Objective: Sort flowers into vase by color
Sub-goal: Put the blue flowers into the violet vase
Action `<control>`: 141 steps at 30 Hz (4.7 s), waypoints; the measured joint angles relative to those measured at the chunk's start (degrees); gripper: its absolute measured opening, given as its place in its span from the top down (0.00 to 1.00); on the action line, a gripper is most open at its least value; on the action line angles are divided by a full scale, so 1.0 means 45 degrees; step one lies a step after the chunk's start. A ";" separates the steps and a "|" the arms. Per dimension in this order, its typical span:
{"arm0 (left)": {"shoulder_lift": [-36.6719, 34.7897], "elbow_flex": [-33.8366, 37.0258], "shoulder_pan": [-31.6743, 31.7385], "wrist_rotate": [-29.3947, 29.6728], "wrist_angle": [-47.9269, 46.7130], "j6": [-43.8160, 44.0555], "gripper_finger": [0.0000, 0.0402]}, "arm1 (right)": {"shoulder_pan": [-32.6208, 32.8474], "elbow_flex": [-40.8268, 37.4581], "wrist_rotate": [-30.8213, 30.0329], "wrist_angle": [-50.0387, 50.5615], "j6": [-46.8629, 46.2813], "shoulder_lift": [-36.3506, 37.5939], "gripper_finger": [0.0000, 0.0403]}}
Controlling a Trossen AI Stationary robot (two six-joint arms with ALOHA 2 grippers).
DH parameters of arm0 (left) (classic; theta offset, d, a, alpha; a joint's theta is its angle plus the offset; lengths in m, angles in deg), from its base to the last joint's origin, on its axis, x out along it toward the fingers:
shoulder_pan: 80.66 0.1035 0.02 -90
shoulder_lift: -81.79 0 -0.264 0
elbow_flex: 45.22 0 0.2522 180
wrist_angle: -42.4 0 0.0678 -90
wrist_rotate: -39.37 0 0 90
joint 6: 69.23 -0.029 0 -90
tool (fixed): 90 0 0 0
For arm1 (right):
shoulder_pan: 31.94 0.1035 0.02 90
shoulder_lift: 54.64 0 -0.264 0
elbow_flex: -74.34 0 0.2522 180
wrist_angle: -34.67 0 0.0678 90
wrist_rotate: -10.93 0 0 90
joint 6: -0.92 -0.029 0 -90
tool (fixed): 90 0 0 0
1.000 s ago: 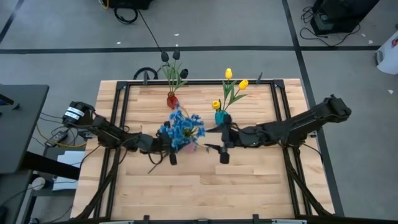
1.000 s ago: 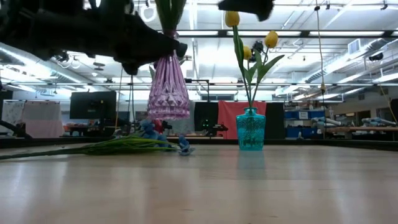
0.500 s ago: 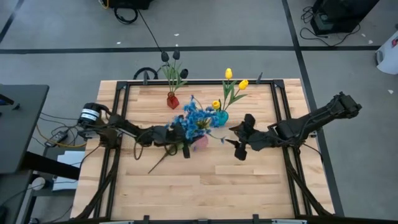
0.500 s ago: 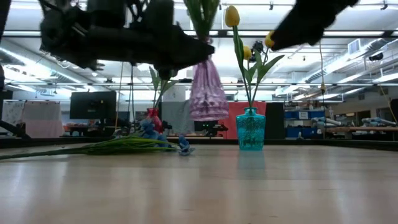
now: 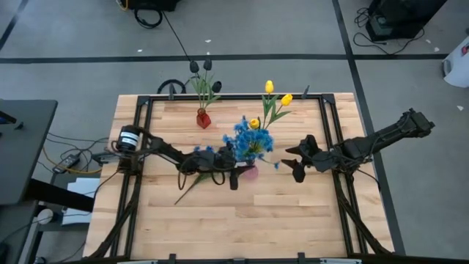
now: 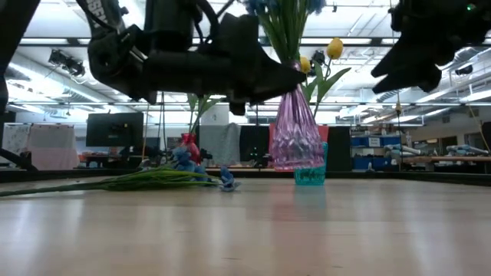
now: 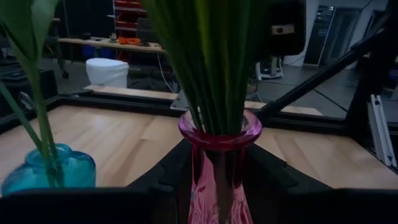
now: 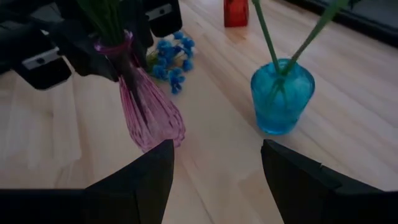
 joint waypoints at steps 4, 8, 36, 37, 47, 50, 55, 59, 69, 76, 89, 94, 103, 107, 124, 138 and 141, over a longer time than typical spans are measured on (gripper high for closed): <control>0.0454 -0.0156 -0.0005 -0.0059 -0.0054 0.0025 0.71 | 0.0000 -0.0354 0.0129 -0.0100 -0.0297 0.0129 0.38; 0.0531 -0.0156 -0.0005 -0.0063 -0.0366 0.0166 0.70 | 0.0000 -0.0425 0.0341 -0.0528 -0.0258 0.0027 0.38; -0.5642 0.1937 -0.0810 -0.2238 -1.2297 0.2723 0.47 | 0.0010 -0.0420 0.0421 -0.1214 0.0224 -0.0282 0.38; -0.5880 0.1937 -0.1018 -0.2188 -1.3061 0.3202 0.47 | 0.0010 -0.0420 0.0353 -0.1232 0.0219 -0.0371 0.38; -0.6949 0.1741 -0.2353 -0.2386 -1.9586 0.7702 0.50 | 0.0010 -0.0420 0.0256 -0.1936 0.0693 -0.1780 0.38; -0.6861 0.1733 -0.2488 -0.1842 -2.0020 0.8325 0.50 | 0.0010 -0.0415 0.0248 -0.2378 0.0967 -0.2109 0.38; -0.6310 0.1718 -0.2560 -0.1179 -2.0181 0.8392 0.50 | 0.0010 -0.0415 0.0248 -0.2661 0.1131 -0.2449 0.38; -0.5645 0.1694 -0.2555 -0.1002 -1.9827 0.7935 0.50 | 0.0010 -0.0410 0.0253 -0.2803 0.1216 -0.2563 0.38; -0.5385 0.1680 -0.2574 -0.0072 -2.0005 0.6058 0.78 | -0.0005 -0.0410 0.0248 -0.2837 0.1215 -0.2602 0.38; -0.5786 0.1732 -0.2540 0.0838 -2.0033 0.5574 0.97 | 0.0005 -0.0410 0.0341 -0.2911 0.1211 -0.2602 0.38; -0.9088 0.0358 -0.2394 -0.4348 -2.2298 0.3459 0.94 | 0.0005 -0.0410 0.0540 -0.3134 0.1351 -0.2597 0.38; -0.9635 0.0334 -0.2721 -0.5734 -2.1013 0.2856 0.93 | 0.0010 -0.0410 0.0579 -0.3400 0.1527 -0.2597 0.38; -0.9689 0.0334 -0.3196 -0.4696 -1.8751 0.1542 0.92 | 0.0010 -0.0410 0.1151 -0.3811 0.1756 -0.2597 0.38; -0.9686 0.0334 -0.3350 -0.5133 -1.7720 0.1258 0.92 | 0.0010 -0.0410 0.1969 -0.4440 0.2046 -0.2592 0.38; -0.9689 0.1871 -0.4031 -0.3988 -1.4626 0.1258 0.93 | 0.0010 -0.0410 0.2357 -0.4069 0.2221 -0.2612 0.38; -0.9689 0.3005 -0.4056 -0.3033 -1.1962 0.0542 0.93 | -0.0049 -0.0415 0.1971 -0.4982 0.2114 -0.5510 0.38; -0.9689 0.3005 -0.4056 -0.3031 -1.1880 0.0277 0.93 | -0.0179 -0.0415 0.1799 -0.5045 0.2109 -0.5709 0.38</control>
